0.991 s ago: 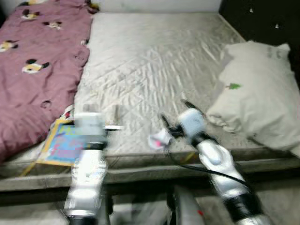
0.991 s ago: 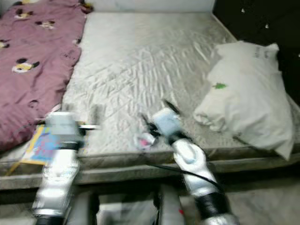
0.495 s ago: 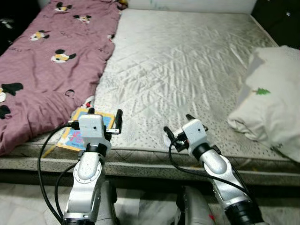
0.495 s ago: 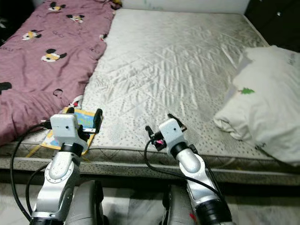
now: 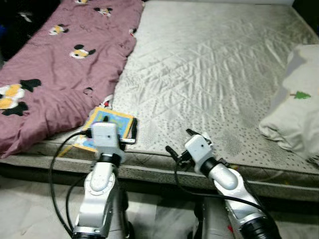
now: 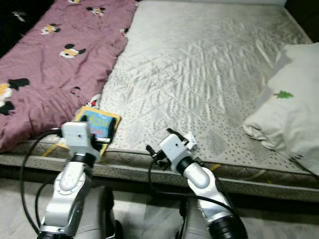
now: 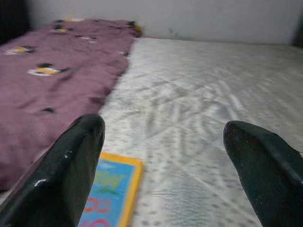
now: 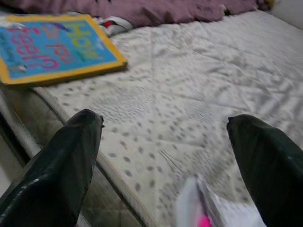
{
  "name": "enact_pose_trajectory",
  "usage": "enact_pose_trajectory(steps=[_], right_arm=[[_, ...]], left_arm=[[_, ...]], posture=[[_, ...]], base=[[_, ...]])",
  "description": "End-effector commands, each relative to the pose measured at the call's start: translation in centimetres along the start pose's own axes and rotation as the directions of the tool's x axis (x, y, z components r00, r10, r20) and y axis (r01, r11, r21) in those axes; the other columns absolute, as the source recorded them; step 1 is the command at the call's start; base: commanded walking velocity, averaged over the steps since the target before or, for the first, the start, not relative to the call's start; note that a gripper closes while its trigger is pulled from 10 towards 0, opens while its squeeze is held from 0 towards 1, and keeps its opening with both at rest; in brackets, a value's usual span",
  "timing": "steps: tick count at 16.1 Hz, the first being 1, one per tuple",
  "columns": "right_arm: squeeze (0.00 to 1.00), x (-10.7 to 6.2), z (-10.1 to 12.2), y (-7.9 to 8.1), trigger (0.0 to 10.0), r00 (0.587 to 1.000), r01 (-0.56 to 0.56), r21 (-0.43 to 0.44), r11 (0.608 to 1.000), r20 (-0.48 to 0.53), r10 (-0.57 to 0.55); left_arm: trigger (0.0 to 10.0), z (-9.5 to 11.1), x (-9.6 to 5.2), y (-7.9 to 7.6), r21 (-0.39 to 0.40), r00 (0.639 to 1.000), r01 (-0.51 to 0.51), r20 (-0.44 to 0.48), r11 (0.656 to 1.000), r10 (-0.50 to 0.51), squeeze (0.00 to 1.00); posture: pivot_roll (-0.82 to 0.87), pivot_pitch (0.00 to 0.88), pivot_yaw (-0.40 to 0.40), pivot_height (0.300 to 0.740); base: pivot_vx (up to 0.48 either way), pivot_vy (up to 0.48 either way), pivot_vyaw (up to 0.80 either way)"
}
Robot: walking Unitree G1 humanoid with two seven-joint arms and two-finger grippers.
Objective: Clean up the room
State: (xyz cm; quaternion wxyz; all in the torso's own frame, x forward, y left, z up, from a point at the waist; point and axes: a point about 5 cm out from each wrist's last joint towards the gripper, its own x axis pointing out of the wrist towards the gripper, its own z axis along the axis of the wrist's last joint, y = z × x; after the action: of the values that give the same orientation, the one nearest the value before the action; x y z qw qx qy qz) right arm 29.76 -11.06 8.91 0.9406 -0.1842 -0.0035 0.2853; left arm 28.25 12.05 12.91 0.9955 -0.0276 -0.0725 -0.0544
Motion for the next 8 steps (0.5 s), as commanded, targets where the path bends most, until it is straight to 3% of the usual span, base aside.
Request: enact_pose_trajectory(steps=[1, 4, 8], right_arm=[[0.0, 0.2, 0.1, 0.0, 10.0, 1.0, 0.003, 0.005, 1.0, 0.0, -0.003], [0.0, 1.2, 0.5, -0.6, 10.0, 0.998, 0.056, 0.02, 0.998, -0.003, -0.056], [0.0, 2.1, 0.3, 0.0, 10.0, 0.999, 0.055, 0.089, 0.995, -0.009, -0.054]], left_arm=[[10.0, 0.1, -0.1, 0.3, 0.006, 1.0, 0.0, -0.002, 1.0, 0.0, 0.0], [10.0, 0.2, -0.1, 0.2, 0.007, 1.0, 0.006, -0.006, 1.0, -0.006, 0.0], [10.0, 0.3, -0.2, 0.6, 0.017, 1.0, 0.001, -0.008, 1.0, -0.001, 0.0]], posture=[[-0.02, 0.189, -0.005, 0.575], [-0.01, 0.189, -0.003, 0.575], [0.01, 0.189, -0.003, 0.536]], base=[[0.0, 0.0, 0.0], [0.0, 0.0, 0.0], [0.0, 0.0, 0.0]])
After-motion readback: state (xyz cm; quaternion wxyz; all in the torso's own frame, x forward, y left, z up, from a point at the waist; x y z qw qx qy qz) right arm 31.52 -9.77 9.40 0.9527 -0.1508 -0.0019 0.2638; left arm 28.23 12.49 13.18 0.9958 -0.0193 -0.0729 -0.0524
